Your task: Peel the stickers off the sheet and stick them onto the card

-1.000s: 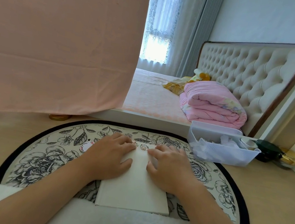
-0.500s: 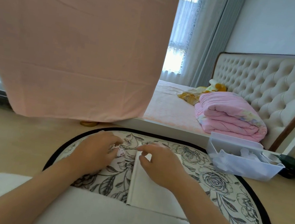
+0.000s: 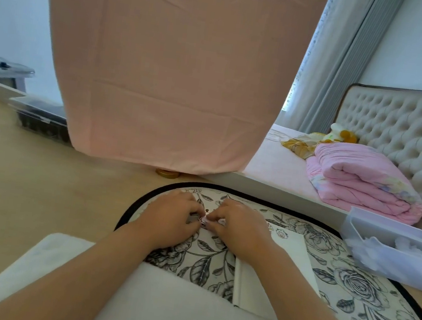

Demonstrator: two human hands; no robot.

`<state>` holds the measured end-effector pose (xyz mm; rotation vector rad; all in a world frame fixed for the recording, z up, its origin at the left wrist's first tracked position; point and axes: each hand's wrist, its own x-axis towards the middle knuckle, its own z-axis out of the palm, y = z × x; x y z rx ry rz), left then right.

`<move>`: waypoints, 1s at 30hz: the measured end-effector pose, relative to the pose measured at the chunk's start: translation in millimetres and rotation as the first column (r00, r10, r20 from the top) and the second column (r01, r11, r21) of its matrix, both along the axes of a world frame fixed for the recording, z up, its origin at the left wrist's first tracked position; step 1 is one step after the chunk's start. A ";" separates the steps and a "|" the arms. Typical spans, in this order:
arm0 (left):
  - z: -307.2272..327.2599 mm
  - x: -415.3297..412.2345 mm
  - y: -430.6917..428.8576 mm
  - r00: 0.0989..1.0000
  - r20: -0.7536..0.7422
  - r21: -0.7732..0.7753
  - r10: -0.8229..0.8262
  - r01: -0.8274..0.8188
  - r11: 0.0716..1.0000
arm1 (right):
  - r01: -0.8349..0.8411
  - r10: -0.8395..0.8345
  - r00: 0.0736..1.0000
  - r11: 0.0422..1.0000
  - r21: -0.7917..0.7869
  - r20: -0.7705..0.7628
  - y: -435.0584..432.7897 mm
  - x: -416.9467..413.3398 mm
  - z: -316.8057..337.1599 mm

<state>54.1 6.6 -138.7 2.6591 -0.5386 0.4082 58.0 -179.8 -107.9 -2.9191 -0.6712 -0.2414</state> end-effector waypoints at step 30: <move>39.6 -44.4 -77.1 0.940 -0.280 -0.765 -0.194 -0.096 0.637 | 0.360 0.064 0.895 0.479 0.800 -0.441 -80.9 -53.2 30.4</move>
